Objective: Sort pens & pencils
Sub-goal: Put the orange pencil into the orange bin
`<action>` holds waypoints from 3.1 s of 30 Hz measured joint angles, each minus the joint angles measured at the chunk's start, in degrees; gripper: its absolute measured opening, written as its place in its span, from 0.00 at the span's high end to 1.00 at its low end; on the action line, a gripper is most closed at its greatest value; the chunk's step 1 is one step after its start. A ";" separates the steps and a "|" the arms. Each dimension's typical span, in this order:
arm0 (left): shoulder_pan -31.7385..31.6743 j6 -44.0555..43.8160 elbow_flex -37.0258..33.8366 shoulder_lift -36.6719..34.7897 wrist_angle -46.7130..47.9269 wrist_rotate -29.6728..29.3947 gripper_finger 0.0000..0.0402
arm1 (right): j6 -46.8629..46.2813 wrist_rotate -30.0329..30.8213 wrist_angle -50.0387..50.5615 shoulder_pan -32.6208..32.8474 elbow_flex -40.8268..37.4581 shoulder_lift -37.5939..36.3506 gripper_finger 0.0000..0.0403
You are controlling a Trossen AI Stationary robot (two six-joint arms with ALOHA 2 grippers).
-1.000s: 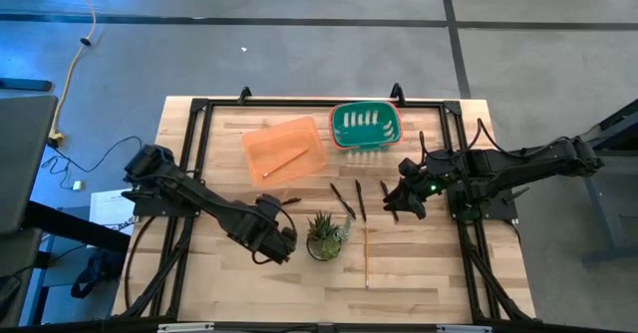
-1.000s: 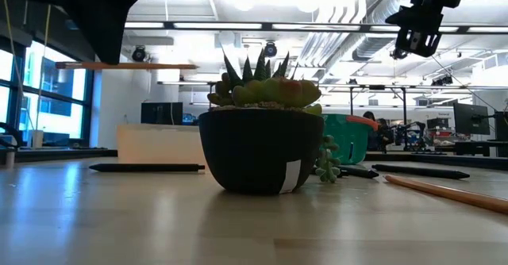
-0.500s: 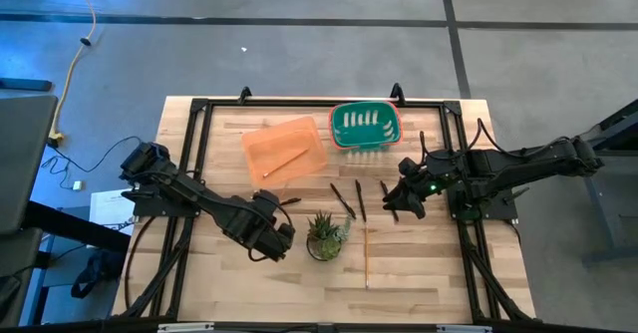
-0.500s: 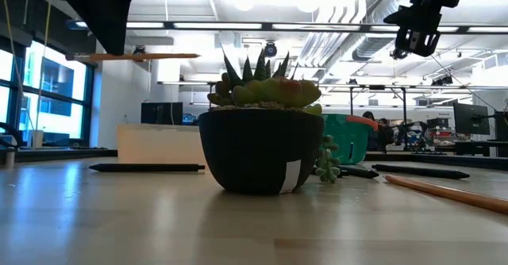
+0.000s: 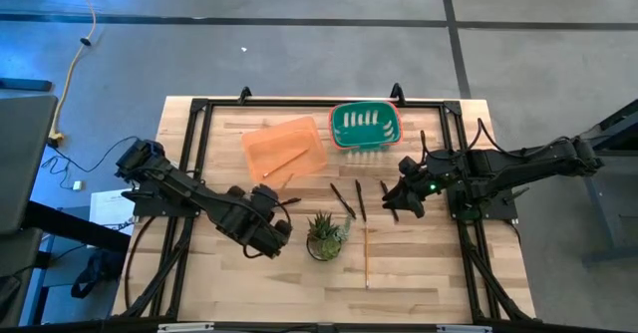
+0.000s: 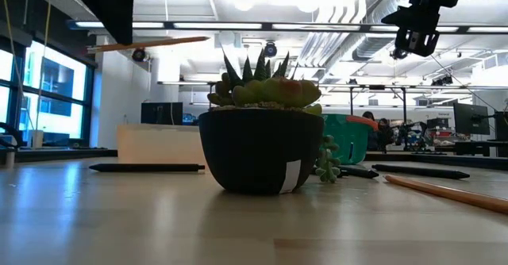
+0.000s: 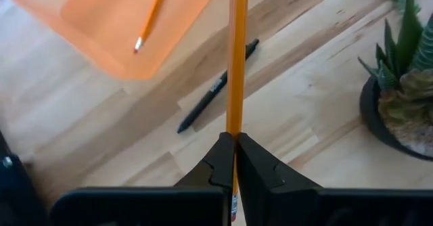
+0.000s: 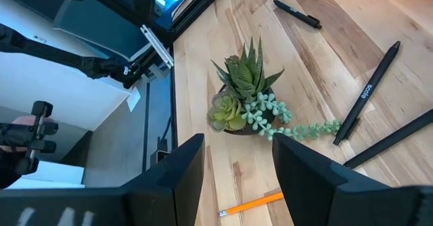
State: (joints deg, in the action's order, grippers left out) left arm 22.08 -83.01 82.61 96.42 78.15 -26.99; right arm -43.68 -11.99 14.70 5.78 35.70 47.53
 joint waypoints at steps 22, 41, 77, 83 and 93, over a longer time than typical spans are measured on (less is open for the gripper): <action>-15.88 30.91 0.00 0.09 1.29 -3.80 1.00 | -1.89 0.13 -0.20 -0.01 0.01 0.00 0.59; -31.44 53.61 -0.15 -0.06 -2.80 -4.25 1.00 | -1.92 0.11 -0.20 0.00 0.01 0.00 0.59; -43.20 63.23 -13.81 -0.15 -18.78 12.79 1.00 | -2.36 2.10 -0.17 0.00 0.02 0.02 0.59; -44.09 63.31 -14.86 -0.13 -21.33 12.97 1.00 | -2.63 2.47 -0.22 -0.02 0.00 0.02 0.59; -46.05 66.10 -14.86 3.42 -22.82 15.34 1.00 | -4.20 2.47 -0.41 -0.02 0.01 0.01 0.59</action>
State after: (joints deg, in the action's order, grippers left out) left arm -23.98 -16.92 67.75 99.84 55.32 -11.66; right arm -47.88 -9.52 14.29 5.76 35.71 47.53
